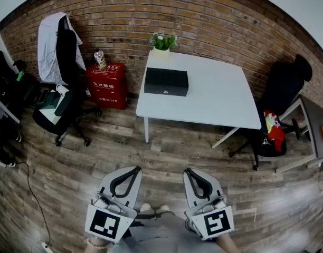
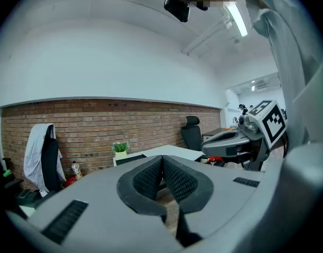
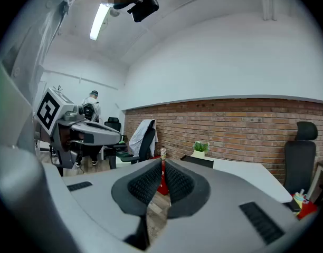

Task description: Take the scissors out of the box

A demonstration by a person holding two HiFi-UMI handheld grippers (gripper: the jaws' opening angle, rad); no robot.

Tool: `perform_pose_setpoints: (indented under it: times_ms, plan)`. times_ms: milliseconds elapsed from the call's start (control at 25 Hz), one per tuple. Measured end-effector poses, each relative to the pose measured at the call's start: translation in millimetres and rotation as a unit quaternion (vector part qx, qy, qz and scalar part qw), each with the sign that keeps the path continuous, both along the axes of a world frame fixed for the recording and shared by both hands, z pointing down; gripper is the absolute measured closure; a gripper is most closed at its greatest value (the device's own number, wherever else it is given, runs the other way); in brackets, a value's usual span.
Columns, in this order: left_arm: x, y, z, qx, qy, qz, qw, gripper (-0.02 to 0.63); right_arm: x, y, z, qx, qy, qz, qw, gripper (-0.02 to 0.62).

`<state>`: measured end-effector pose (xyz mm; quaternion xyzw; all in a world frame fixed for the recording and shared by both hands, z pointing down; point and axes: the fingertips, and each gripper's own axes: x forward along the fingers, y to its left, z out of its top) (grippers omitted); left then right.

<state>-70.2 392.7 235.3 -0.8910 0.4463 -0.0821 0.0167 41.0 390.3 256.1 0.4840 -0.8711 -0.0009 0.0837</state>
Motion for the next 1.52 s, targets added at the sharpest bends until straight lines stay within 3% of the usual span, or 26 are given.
perform_pose_setpoints:
  times_ms: [160, 640, 1280, 1520]
  plan:
    - [6, -1, -2, 0.001, -0.003, 0.004, 1.0000, 0.592, 5, 1, 4, -0.017, 0.014, -0.003, 1.000, 0.549]
    - [9, -5, 1, -0.008, 0.000, 0.008, 0.9999, 0.592, 2, -5, 0, 0.004, 0.015, -0.002, 1.000, 0.549]
    - [-19, -17, 2, 0.016, -0.019, 0.043, 0.9988, 0.592, -28, -14, 1, 0.007, 0.002, 0.027, 1.000, 0.549]
    - [-30, -16, 0, 0.019, -0.023, 0.060, 0.9977, 0.592, -39, -11, 6, -0.018, 0.008, 0.040, 0.999, 0.549]
